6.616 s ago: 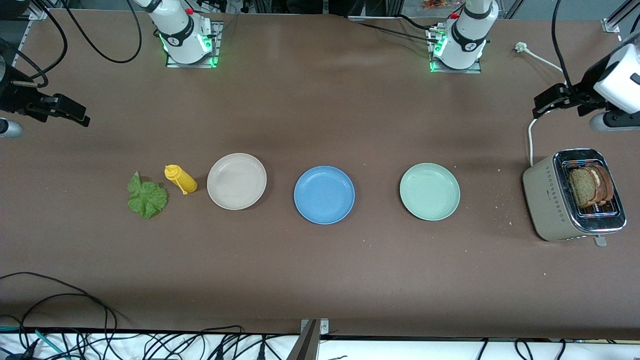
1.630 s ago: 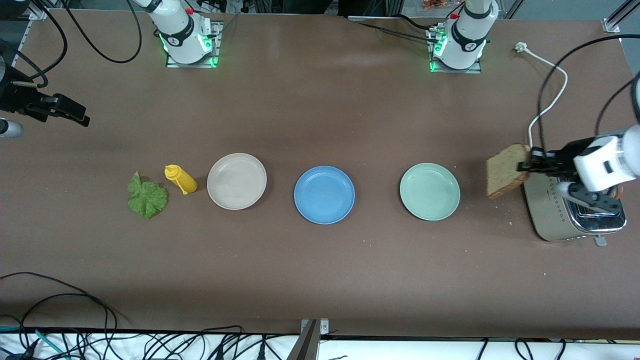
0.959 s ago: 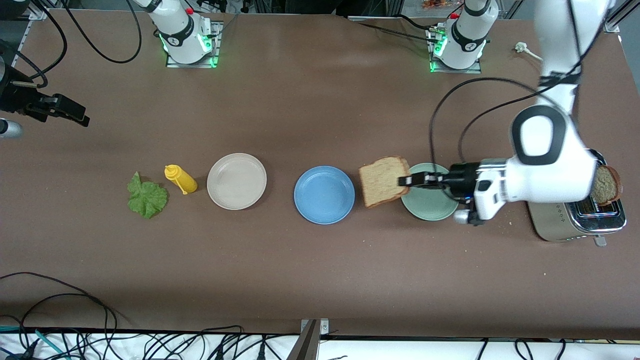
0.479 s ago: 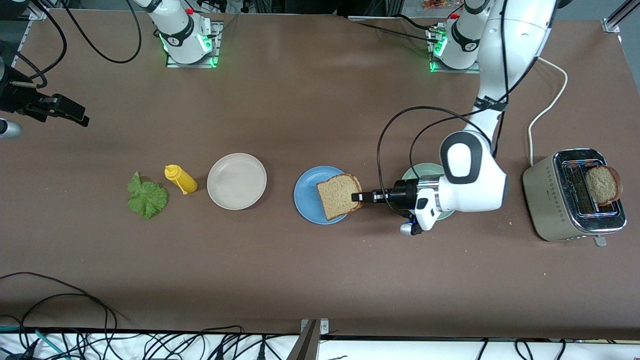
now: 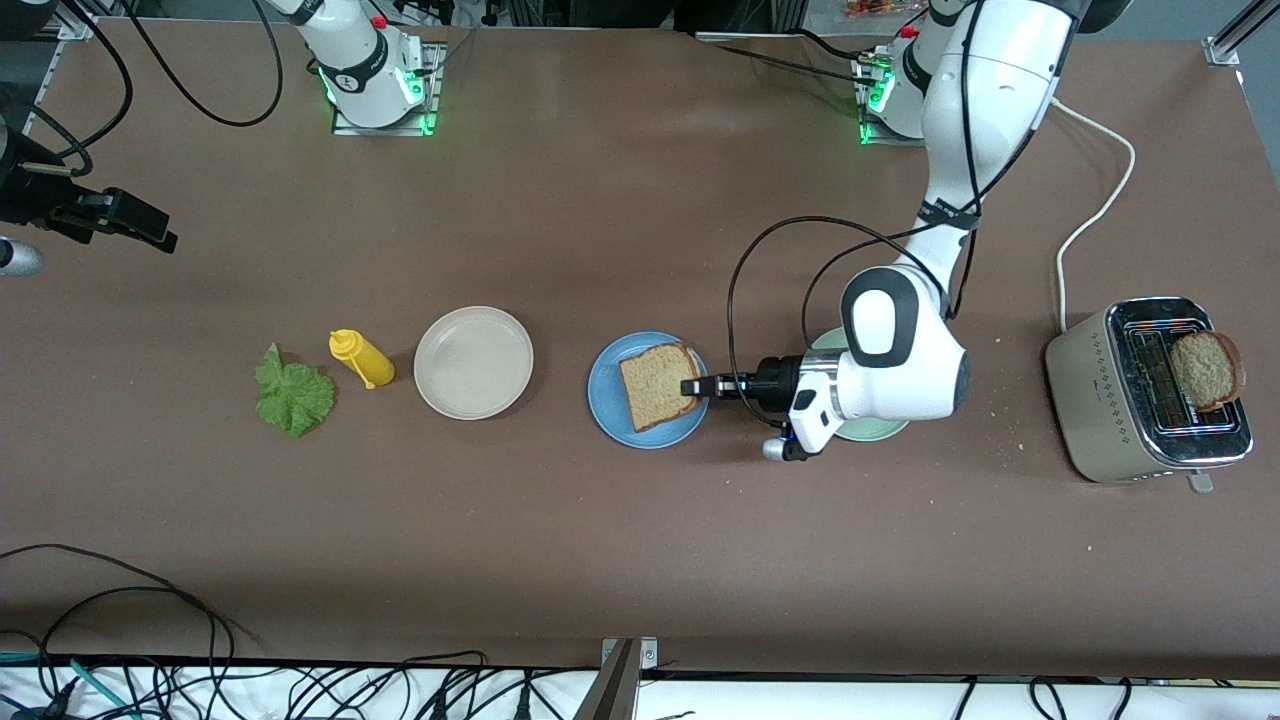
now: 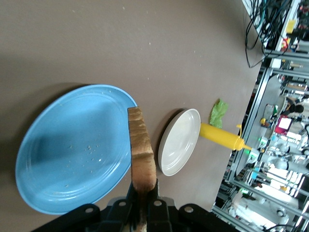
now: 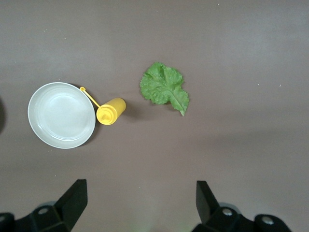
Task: Make sandwich in blue plate with both arms
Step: 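Open the left gripper and withdraw while the right gripper reaches the lettuce, then lower the right gripper and grasp the green lettuce leaf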
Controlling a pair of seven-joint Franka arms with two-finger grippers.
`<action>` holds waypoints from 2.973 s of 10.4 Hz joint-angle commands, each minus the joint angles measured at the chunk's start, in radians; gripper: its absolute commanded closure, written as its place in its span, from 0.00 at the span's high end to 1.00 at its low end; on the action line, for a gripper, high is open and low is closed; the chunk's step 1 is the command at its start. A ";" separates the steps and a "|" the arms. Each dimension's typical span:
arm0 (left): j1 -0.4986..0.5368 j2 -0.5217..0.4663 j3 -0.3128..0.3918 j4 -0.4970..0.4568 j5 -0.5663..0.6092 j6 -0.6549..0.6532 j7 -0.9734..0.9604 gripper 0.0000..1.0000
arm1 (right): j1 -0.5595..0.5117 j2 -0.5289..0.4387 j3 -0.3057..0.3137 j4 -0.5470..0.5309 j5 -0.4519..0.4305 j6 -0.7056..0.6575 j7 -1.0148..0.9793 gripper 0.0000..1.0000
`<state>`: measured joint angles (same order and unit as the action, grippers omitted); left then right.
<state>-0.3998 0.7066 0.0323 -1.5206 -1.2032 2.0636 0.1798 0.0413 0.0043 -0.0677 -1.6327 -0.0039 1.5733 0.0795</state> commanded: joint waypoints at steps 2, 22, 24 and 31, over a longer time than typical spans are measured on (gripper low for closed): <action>-0.077 0.060 0.012 0.026 -0.038 0.064 0.119 0.00 | -0.004 -0.001 0.000 0.011 -0.002 -0.018 -0.010 1.00; 0.165 -0.422 0.167 -0.061 0.762 -0.111 0.132 1.00 | -0.026 0.075 -0.040 -0.004 0.008 0.077 -0.007 1.00; 0.217 -0.523 0.166 -0.066 0.896 -0.247 0.132 1.00 | -0.023 0.149 -0.043 -0.010 0.006 0.120 -0.007 1.00; 0.381 -0.815 0.020 -0.257 1.183 -0.493 -0.081 1.00 | -0.026 0.408 -0.044 -0.194 -0.011 0.497 -0.017 1.00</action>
<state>-0.0734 0.0106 0.1267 -1.6444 -0.0542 1.5711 0.1999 0.0203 0.3319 -0.1112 -1.7700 -0.0040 1.9474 0.0783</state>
